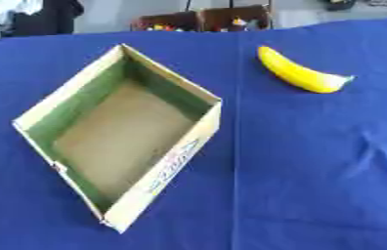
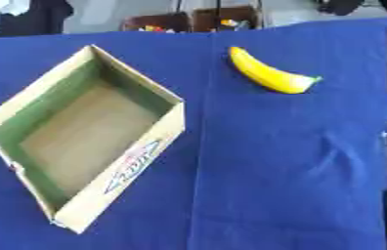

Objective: Pick up objects on the table and place them in the box.

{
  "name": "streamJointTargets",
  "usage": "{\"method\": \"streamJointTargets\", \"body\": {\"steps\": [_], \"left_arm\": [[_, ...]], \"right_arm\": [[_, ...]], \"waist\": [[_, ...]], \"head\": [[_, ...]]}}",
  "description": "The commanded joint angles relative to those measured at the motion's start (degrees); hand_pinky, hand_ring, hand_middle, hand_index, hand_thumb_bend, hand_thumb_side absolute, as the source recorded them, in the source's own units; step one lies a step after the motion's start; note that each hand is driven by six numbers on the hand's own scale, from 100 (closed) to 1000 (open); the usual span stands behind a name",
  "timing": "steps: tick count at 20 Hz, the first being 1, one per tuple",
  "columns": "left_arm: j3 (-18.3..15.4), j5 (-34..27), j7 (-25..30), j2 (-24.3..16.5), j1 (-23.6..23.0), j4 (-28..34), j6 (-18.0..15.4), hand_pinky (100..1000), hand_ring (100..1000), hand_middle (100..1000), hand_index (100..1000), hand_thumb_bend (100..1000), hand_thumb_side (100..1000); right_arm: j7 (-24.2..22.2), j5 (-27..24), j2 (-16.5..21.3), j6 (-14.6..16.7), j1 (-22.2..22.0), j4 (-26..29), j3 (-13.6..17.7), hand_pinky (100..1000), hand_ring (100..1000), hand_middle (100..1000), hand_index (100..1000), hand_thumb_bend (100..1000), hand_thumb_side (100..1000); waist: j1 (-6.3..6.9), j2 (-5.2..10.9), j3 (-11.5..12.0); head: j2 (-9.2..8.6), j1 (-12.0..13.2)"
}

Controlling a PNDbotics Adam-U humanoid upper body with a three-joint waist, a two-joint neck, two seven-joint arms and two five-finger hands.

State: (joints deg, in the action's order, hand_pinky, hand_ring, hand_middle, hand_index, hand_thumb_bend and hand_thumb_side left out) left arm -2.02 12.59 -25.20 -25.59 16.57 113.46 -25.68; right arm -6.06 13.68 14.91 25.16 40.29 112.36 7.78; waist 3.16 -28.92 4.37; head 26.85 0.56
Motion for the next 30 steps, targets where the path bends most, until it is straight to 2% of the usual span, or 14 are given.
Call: {"method": "streamJointTargets", "body": {"steps": [1,3,6,8,9,13,17,22,30], "left_arm": [[-0.7,-0.3,-0.1,-0.9,0.1,1.1,-0.1,661,676,778,870,100,855],[-0.7,-0.3,-0.1,-1.0,0.1,1.1,-0.1,661,679,778,872,100,855],[-0.6,-0.3,-0.1,-1.0,0.1,1.1,-0.1,669,708,800,883,100,855],[-0.6,-0.3,0.0,-1.0,0.1,1.1,-0.1,673,716,816,893,100,855],[-0.5,-0.3,0.0,-1.0,0.0,1.1,-0.1,674,716,817,892,100,854],[-0.3,-0.4,0.3,-1.1,-0.1,1.1,0.0,674,716,818,892,100,855],[-0.1,-0.6,0.4,-1.1,-0.1,1.1,-0.1,674,714,817,891,100,853],[0.0,-0.7,0.6,-1.2,-0.1,1.1,0.0,674,714,817,891,100,853],[0.1,-0.8,0.9,-1.1,-0.2,1.1,0.2,675,715,818,886,100,852]], "right_arm": [[0.0,-0.3,0.8,0.1,0.7,1.1,0.3,630,538,442,675,100,1000],[0.0,-0.3,0.8,0.1,0.8,1.1,0.3,631,544,443,677,100,1000],[0.0,-0.2,0.8,0.2,1.1,0.8,0.3,671,603,487,692,105,1000],[0.5,0.6,0.9,-0.1,2.0,0.1,0.4,704,644,525,723,172,1000],[0.7,1.3,1.2,-0.3,2.9,-0.5,0.1,727,684,562,760,252,1000],[-1.4,4.6,2.6,-0.4,8.0,-5.1,-2.3,746,748,623,813,411,1000],[-4.9,8.3,3.7,-1.3,13.9,-10.9,-5.8,763,791,677,846,516,1000],[-9.3,12.6,3.6,-4.5,20.1,-18.0,-7.9,773,808,695,857,557,1000],[-16.8,20.1,1.7,-4.2,25.8,-30.2,-6.8,782,798,669,836,625,1000]], "waist": [[0.26,12.49,0.2],[0.21,12.5,0.3],[0.07,12.54,0.3],[-0.03,12.59,0.3],[-0.1,12.7,0.4],[-0.31,13.15,0.6],[-0.4,13.5,1.0],[-0.49,13.56,1.1],[-0.44,13.67,1.2]], "head": [[-0.74,0.1],[-0.82,0.1],[-0.87,0.1],[-0.79,0.1],[-0.65,-0.1],[-0.53,-0.7],[-0.69,-1.2],[-0.87,-1.5],[-0.89,-1.6]]}}
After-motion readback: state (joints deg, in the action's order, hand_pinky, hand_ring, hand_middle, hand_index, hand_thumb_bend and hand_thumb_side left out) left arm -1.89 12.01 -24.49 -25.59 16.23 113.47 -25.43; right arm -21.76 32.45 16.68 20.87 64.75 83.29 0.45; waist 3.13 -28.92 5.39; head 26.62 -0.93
